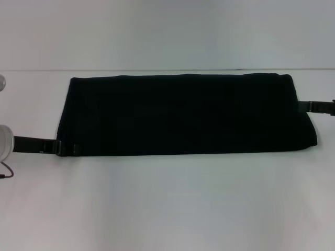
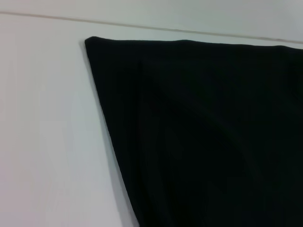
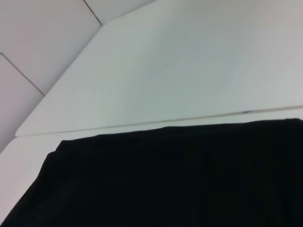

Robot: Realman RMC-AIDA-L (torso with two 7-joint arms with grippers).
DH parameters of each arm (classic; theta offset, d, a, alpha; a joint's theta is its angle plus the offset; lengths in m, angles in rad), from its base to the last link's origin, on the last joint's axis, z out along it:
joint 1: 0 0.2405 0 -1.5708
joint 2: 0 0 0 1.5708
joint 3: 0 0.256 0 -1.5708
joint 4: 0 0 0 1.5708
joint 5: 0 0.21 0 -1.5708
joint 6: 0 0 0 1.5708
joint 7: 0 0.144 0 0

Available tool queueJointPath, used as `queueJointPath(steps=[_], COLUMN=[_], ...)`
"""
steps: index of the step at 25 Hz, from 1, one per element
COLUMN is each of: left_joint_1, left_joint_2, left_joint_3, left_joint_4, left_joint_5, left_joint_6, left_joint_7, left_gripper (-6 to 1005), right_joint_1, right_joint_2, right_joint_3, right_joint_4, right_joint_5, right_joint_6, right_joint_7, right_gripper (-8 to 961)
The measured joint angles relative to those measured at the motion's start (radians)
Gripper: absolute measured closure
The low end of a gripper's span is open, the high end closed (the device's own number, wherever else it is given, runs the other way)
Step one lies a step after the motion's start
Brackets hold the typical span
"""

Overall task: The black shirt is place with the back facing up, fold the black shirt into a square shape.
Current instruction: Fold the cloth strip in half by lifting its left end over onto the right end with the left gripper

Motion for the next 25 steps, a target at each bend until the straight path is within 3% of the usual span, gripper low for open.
queueJointPath(steps=[5,16,25], left_joint_1=[-0.004,-0.017,-0.022], left_joint_2=[0.0,0.006,0.007], left_joint_3=[0.005,0.006,0.008], left_joint_4=[0.0,0.0,0.0], left_joint_5=[0.0,0.0,0.0], left_joint_6=[-0.006,-0.006,0.002], left_joint_7=[0.002,0.011,0.018], left_gripper=[653,920,1000], right_joint_1=[-0.004,0.001,0.026], right_joint_2=[-0.004,-0.025,-0.005], right_joint_3=[-0.002,-0.003,-0.013], right_joint_4=[0.0,-0.003,0.006], right_joint_5=[-0.021,-0.183,-0.236], right_joint_6=[0.001,0.047,0.108], right_joint_7=[0.012,0.132,0.163], right_gripper=[253,253,253])
